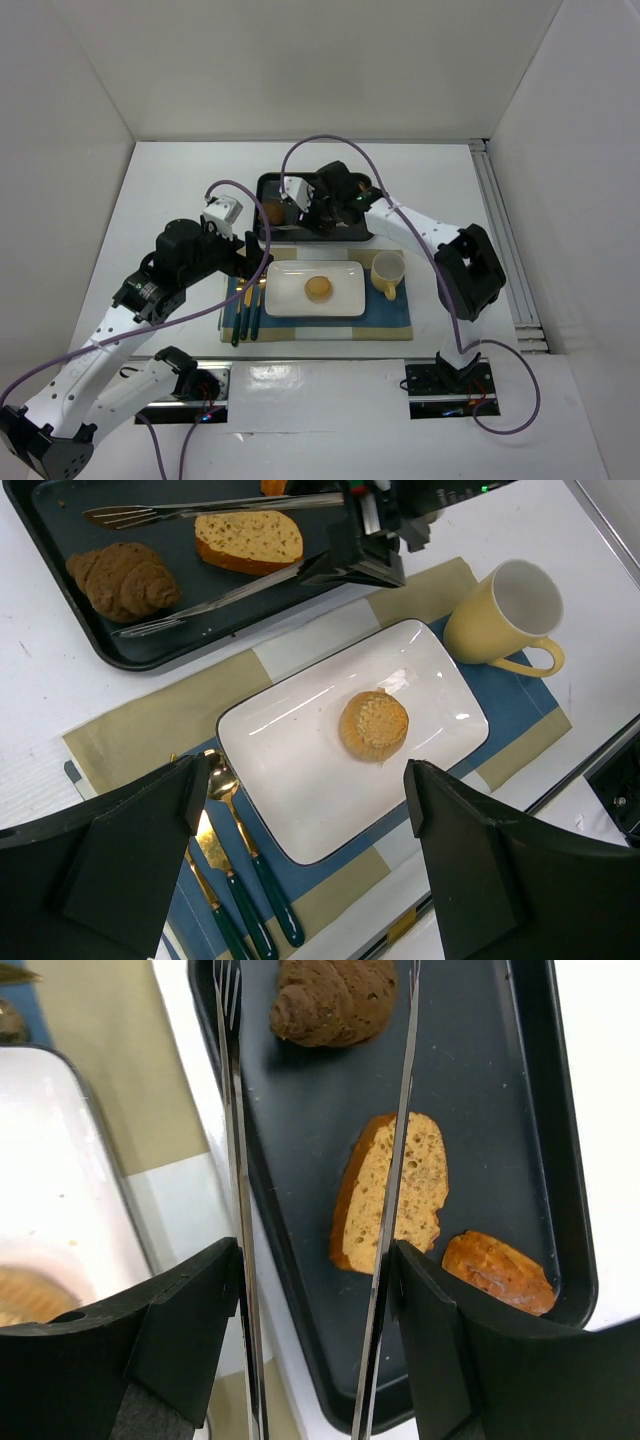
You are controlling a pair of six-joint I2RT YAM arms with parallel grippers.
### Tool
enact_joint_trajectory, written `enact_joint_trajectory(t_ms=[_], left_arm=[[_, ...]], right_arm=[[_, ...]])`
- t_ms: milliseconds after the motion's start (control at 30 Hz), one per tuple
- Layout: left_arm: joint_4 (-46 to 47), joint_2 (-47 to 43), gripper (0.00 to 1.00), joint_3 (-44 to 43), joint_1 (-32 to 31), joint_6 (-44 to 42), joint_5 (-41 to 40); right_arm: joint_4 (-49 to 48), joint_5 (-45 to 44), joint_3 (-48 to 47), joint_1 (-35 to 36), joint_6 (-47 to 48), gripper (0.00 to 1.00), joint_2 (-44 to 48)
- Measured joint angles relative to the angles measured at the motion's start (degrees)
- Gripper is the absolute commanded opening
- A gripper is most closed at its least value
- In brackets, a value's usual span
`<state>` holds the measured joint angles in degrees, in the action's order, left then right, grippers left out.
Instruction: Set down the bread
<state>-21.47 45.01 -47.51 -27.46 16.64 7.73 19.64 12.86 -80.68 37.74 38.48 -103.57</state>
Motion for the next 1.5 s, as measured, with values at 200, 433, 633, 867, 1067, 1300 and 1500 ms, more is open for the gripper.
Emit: enact_joint_trajectory(t_ms=[200,433,633,867,1067,1300,1500], left_arm=[[0.0,0.0,0.98,0.0,0.0,0.0,0.0],[0.0,0.0,0.98,0.0,0.0,0.0,0.0],[0.02,0.0,0.98,0.0,0.0,0.0,0.0],[0.0,-0.02,0.98,0.0,0.0,0.0,0.0],[-0.02,-0.48,0.98,0.0,0.0,0.0,-0.04],[0.0,-0.48,0.98,0.0,0.0,0.0,-0.2],[-0.02,-0.48,0.98,0.0,0.0,0.0,-0.42]], right_arm=[[-0.24,-2.89,-1.75,0.0,0.46,0.66,-4.68],[-0.31,-5.16,-2.27,0.0,1.09,0.25,-6.49],[-0.09,-4.94,-0.02,0.0,0.87,0.17,-2.21],[4.48,-0.46,8.48,0.0,0.35,0.17,18.08],[12.79,6.14,15.17,0.39,0.33,0.17,32.17],[22.27,10.49,23.15,0.68,0.13,0.2,31.93],[23.34,12.07,23.74,0.7,-0.15,0.52,31.98]])
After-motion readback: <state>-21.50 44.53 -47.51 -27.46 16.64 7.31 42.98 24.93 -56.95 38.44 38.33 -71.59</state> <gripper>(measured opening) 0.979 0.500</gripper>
